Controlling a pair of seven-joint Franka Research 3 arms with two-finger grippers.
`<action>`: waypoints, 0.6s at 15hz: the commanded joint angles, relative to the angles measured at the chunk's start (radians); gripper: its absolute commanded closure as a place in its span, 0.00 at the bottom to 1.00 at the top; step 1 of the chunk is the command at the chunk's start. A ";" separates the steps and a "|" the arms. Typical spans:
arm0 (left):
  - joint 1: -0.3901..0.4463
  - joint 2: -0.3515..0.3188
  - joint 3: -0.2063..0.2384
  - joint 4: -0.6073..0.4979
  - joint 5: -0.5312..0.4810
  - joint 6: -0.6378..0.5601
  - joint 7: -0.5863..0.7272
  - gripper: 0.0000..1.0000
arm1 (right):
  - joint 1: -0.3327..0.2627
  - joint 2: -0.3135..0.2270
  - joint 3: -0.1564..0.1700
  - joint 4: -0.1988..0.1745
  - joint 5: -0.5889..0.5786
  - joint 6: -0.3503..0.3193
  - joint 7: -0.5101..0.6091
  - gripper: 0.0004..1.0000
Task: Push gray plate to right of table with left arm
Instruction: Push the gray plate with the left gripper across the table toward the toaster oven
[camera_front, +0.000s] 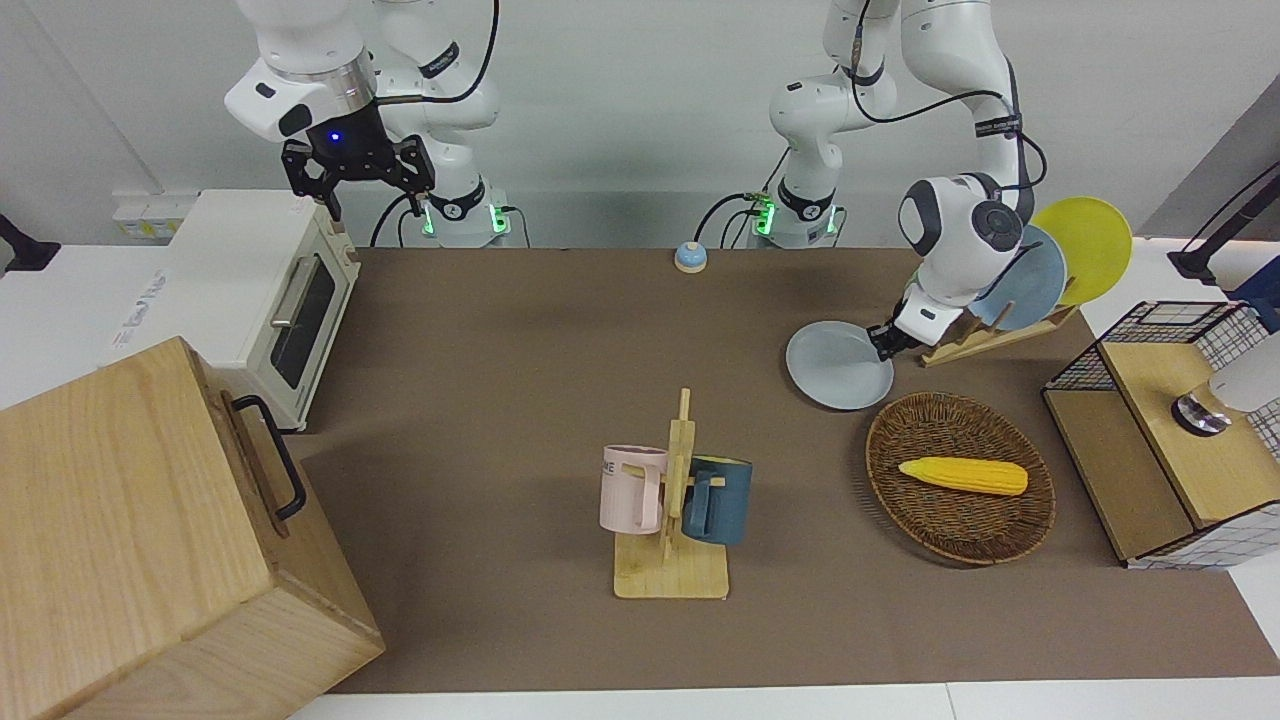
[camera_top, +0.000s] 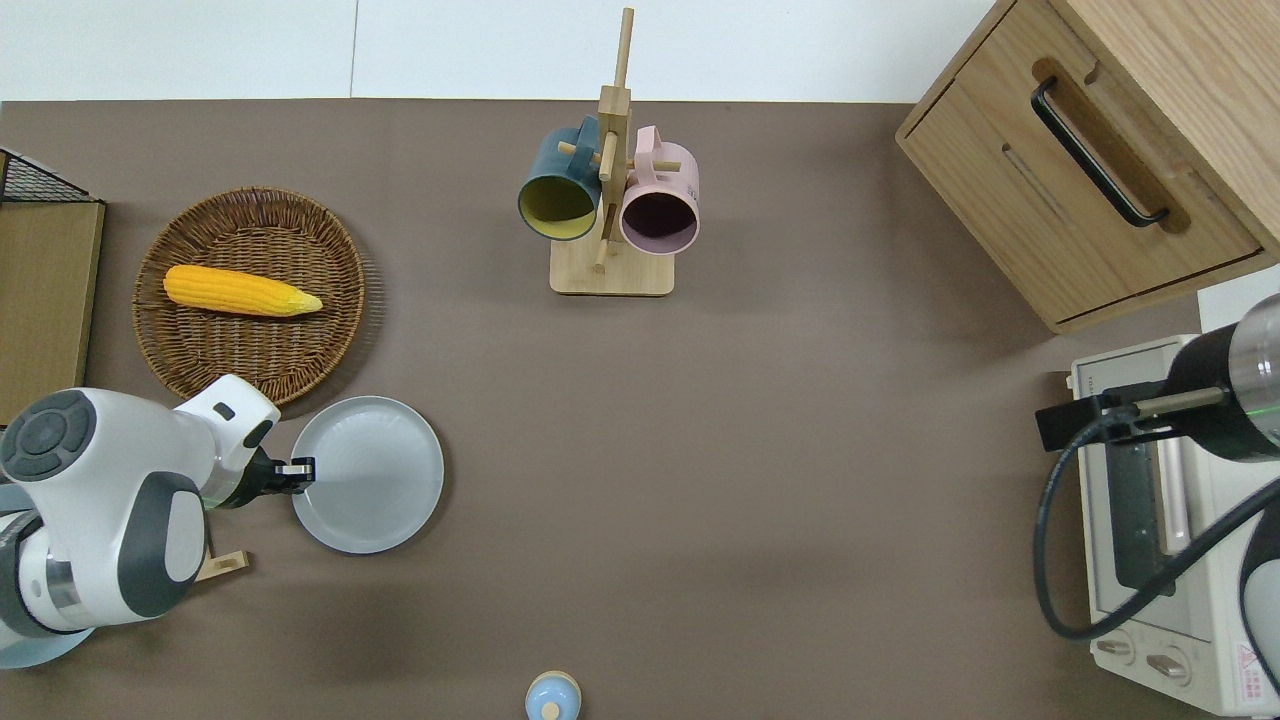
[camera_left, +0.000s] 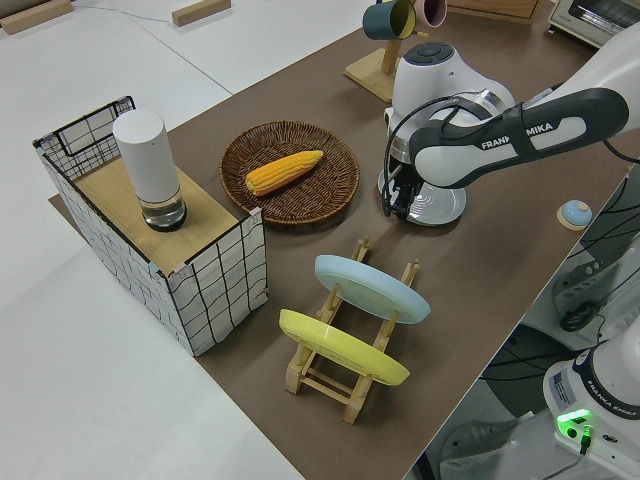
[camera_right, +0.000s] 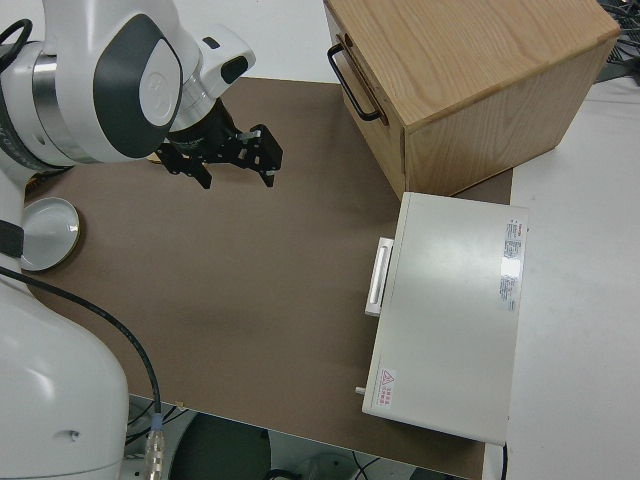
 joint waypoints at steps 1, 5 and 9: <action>-0.101 0.002 0.007 -0.014 -0.058 0.003 -0.056 1.00 | -0.008 -0.010 0.005 -0.004 0.001 -0.012 -0.008 0.00; -0.248 0.002 0.008 -0.012 -0.089 0.016 -0.211 1.00 | -0.008 -0.010 0.005 -0.004 -0.001 -0.012 -0.008 0.00; -0.366 0.000 0.005 -0.009 -0.122 0.019 -0.335 1.00 | -0.008 -0.010 0.005 -0.004 0.001 -0.012 -0.008 0.00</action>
